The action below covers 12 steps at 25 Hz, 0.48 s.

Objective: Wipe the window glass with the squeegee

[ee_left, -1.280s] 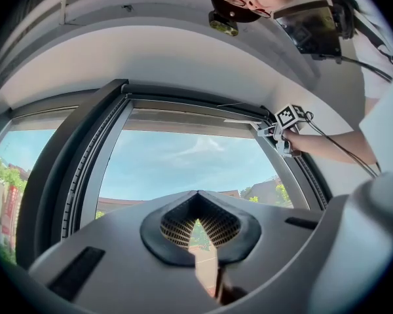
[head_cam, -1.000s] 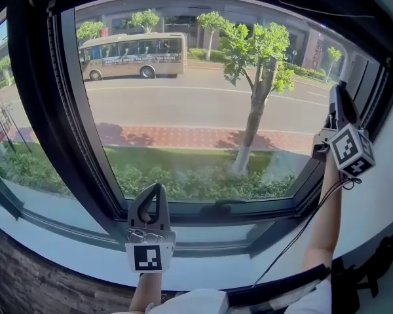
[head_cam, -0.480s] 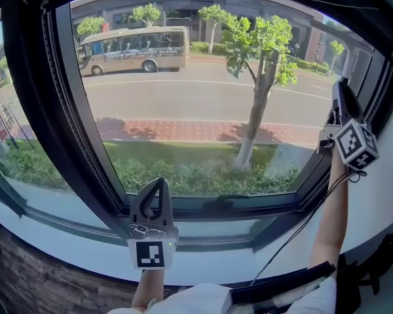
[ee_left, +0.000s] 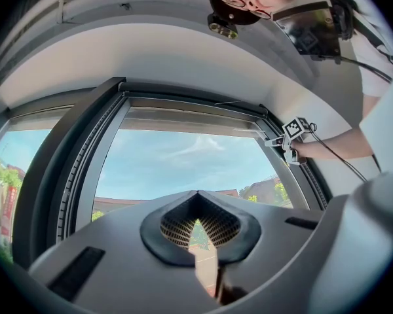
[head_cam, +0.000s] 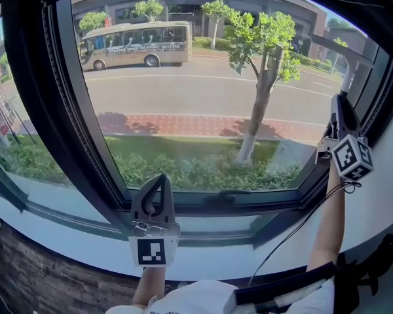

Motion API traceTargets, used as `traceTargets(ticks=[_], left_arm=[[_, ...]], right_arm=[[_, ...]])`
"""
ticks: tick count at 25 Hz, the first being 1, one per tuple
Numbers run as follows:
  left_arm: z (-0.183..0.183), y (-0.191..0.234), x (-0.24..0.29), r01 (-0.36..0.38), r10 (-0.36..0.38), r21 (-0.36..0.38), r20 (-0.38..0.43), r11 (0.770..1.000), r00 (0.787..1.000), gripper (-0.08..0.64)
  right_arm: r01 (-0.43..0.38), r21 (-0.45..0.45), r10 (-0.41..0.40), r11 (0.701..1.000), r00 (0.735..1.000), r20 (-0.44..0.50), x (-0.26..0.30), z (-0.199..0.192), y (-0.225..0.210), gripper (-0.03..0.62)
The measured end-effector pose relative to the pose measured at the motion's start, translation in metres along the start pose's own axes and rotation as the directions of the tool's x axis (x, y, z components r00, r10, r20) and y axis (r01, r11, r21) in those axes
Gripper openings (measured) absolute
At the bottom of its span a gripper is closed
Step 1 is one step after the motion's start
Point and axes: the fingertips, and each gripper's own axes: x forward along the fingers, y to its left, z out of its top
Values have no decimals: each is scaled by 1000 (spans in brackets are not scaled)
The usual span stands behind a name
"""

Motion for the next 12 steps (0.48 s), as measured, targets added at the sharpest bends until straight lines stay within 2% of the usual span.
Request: traceTargets(ticks=[12], left_arm=[[-2, 1, -5, -12, 12, -4, 2, 1000, 1000, -5]], right_arm=[[-18, -1, 18, 1000, 999, -38, -30, -43, 9, 97]])
